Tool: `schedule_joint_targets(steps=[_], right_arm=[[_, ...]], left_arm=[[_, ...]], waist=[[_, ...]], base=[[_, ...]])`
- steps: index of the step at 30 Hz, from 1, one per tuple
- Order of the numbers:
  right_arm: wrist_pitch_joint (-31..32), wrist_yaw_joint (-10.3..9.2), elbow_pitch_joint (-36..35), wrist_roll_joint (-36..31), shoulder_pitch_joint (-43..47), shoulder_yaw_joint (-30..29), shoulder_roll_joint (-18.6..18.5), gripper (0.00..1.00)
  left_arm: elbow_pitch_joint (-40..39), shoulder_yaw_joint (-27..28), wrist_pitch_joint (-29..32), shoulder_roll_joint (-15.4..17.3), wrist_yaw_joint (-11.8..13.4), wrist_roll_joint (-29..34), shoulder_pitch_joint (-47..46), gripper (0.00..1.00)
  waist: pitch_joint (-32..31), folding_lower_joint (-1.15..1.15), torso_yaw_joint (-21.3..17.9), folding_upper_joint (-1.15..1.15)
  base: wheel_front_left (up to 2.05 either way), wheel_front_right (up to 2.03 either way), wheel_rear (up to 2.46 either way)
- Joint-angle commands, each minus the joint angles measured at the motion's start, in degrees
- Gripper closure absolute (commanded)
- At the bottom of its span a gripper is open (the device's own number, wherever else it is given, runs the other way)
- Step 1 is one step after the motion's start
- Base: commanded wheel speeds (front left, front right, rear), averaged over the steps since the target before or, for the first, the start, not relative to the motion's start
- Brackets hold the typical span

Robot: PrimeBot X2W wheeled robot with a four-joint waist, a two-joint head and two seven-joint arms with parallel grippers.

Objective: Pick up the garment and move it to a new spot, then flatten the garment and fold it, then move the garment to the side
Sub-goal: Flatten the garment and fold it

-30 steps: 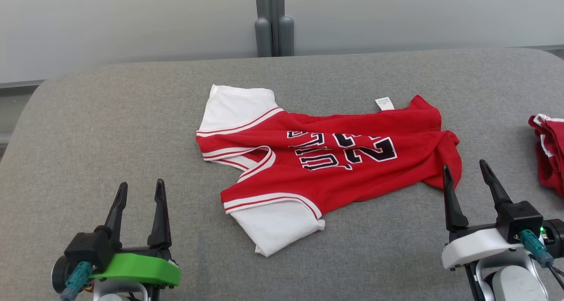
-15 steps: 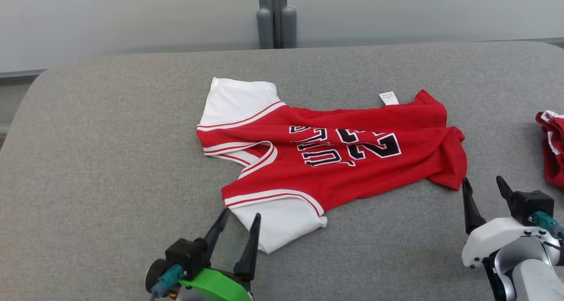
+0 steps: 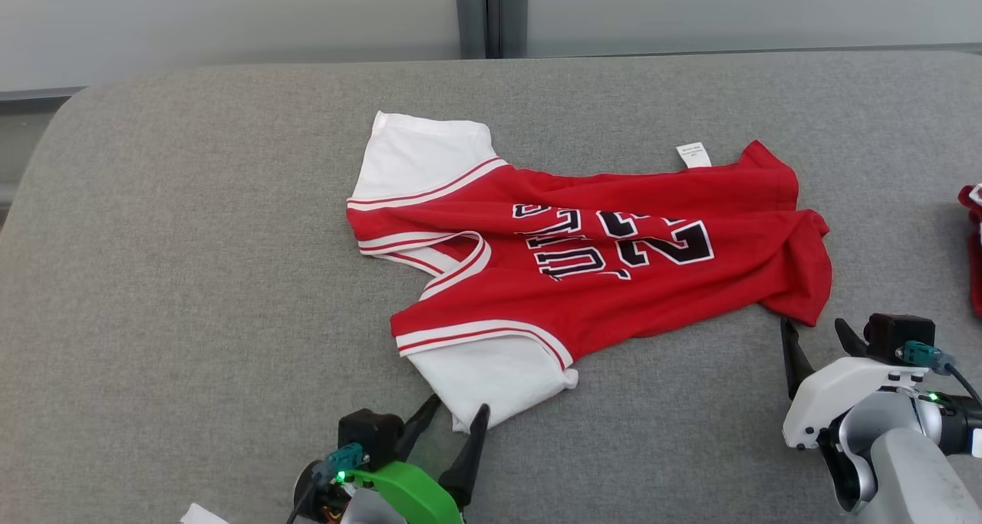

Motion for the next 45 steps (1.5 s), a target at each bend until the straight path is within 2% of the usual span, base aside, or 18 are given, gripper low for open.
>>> schedule_joint_targets(steps=[1, 11, 13, 14, 16, 17, 18, 19, 20, 24, 28, 35, 40, 45], right_arm=[[-0.23, -0.12, 0.96, 0.7, -1.27, 0.06, 0.0, 0.0], [-0.7, -0.12, 9.67, 3.75, -6.61, -0.35, 0.04, 0.0], [-1.14, -0.12, 11.21, 3.81, -7.62, -0.44, -0.03, 0.0], [-1.47, -0.12, 12.06, 3.84, -8.09, -0.45, -0.08, 0.0], [-1.88, -0.12, 13.56, 3.95, -8.98, -0.23, -0.16, 0.0], [-2.02, -0.12, 14.18, 4.06, -9.38, -0.04, -0.14, 0.09], [-2.19, -0.12, 14.93, 4.15, -9.82, 0.24, -0.18, 0.51], [-2.62, -0.12, 15.38, 4.18, -10.15, 0.57, -0.24, 0.83], [-3.44, -0.12, 15.7, 4.42, -10.49, 0.89, -0.28, 1.0], [-6.97, -0.12, 15.81, 4.83, -11.36, 2.1, -1.0, 1.0], [-10.15, -0.12, 14.02, 5.47, -11.13, 3.57, -1.67, 1.0], [-12.52, -0.12, 3.14, 5.8, -10.15, 6.3, -4.4, 1.0], [-8.65, -0.12, -7.24, 5.07, -10.69, 8.25, -7.33, 1.0], [-1.12, -0.12, -17.97, 4.82, -13.23, 9.9, -10.59, 1.0]], left_arm=[[0.13, -1.1, -0.11, 0.17, -0.13, -1.31, -1.28, 0.0], [2.89, -8.44, 0.28, 0.48, -0.14, -6.77, -5.44, 0.0], [3.26, -10.01, 0.4, 0.42, -0.14, -8.18, -6.17, 0.18], [3.46, -10.76, 0.35, 0.43, -0.14, -9.03, -6.51, 0.51], [3.89, -12.1, 0.32, 0.42, -0.14, -10.08, -7.08, 0.71], [4.08, -12.68, 0.3, 0.4, -0.14, -10.72, -7.39, 0.96], [4.26, -13.45, 0.28, 0.38, -0.14, -11.57, -7.77, 1.0], [4.26, -14.12, 0.26, 0.34, -0.14, -12.35, -8.07, 1.0], [3.93, -14.99, 0.06, 0.31, -0.14, -13.32, -8.48, 1.0], [1.47, -16.62, -1.13, 1.07, -0.14, -16.39, -10.04, 1.0], [-3.35, -15.64, -1.86, 2.26, -0.14, -19.1, -10.91, 1.0], [-18.85, -5.34, -1.86, 4.64, -0.14, -19.41, -9.87, 1.0], [-25.46, -2.1, -1.82, 6.83, -0.14, -21.3, -13.3, 1.0], [-27.34, -2.44, -1.82, 9.82, -0.14, -24.49, -20.67, 1.0]], waist=[[0.18, 0.0, 0.12, 0.0], [0.61, 0.0, 0.46, 0.0], [0.77, 0.0, 0.48, 0.0], [0.86, 0.0, 0.5, 0.0], [1.04, 0.0, 0.54, 0.0], [1.12, 0.0, 0.56, 0.0], [1.22, 0.0, 0.56, 0.0], [1.3, 0.0, 0.56, 0.0], [1.38, 0.0, 0.54, 0.0], [1.33, 0.0, 0.38, 0.0], [0.88, 0.0, 0.06, 0.0], [0.0, 0.0, -0.92, 0.0], [-0.16, 0.0, -1.54, 0.0], [1.44, 0.0, -2.33, 0.0]], base=[[0.0, 0.0, 0.0], [0.0, 0.0, 0.0], [0.0, 0.0, 0.0], [0.0, 0.0, 0.0], [0.0, 0.0, 0.0], [0.0, 0.0, 0.0], [0.0, 0.0, 0.0], [0.0, 0.0, 0.0], [0.0, 0.0, 0.0], [0.0, 0.0, 0.0], [0.0, 0.0, 0.0], [0.0, 0.0, 0.0], [0.0, 0.0, 0.0], [0.0, 0.0, 0.0]])
